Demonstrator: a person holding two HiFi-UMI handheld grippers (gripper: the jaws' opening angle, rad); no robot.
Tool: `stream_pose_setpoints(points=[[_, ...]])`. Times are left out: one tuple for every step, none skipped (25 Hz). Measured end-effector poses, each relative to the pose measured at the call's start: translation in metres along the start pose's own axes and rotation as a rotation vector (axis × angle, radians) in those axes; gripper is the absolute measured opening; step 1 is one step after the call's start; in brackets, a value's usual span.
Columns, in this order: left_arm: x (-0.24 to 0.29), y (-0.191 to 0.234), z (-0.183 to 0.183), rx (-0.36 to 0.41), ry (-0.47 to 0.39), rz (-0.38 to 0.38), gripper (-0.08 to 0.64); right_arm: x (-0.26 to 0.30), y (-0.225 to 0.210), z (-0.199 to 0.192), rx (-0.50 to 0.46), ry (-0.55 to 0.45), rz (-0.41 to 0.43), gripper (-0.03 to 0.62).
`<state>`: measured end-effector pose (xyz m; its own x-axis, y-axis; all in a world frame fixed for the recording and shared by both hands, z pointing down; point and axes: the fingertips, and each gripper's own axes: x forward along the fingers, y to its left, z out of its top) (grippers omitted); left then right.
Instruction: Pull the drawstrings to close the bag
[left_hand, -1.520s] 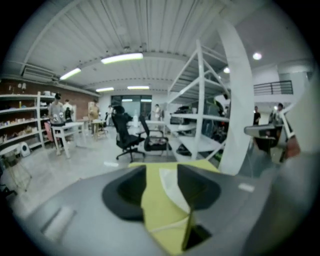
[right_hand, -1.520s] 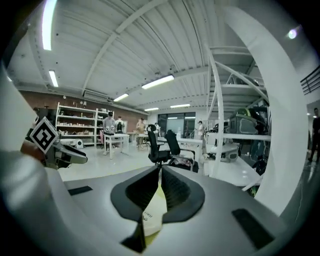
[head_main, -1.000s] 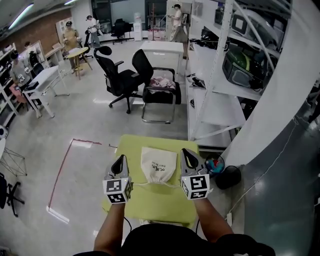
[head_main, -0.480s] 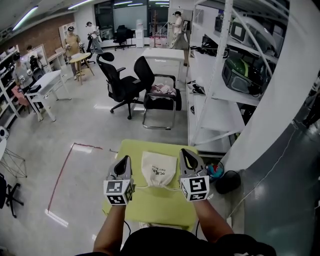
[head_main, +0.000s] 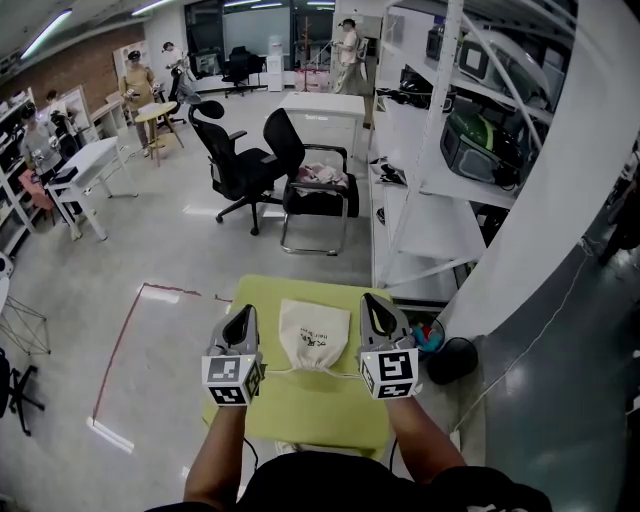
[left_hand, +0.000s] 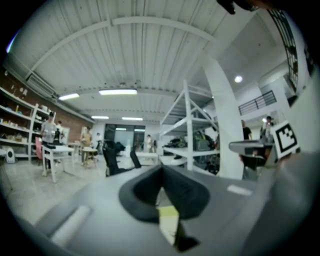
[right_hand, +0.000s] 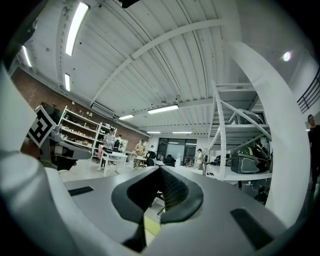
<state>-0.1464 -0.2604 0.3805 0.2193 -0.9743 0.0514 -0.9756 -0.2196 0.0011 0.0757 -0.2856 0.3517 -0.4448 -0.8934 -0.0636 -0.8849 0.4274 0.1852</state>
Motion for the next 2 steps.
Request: stream_pose_setpoints(points=[[0.0001,-0.0003,-0.0006,0.0,0.0,-0.001,0.006,-0.0003,0.0008,-0.0004,-0.002,0.001,0.001,0.006],[0.0002,-0.0005,-0.0012,0.0,0.0,-0.003,0.006,-0.0005,0.0016,-0.0008,-0.003,0.002,0.003,0.005]])
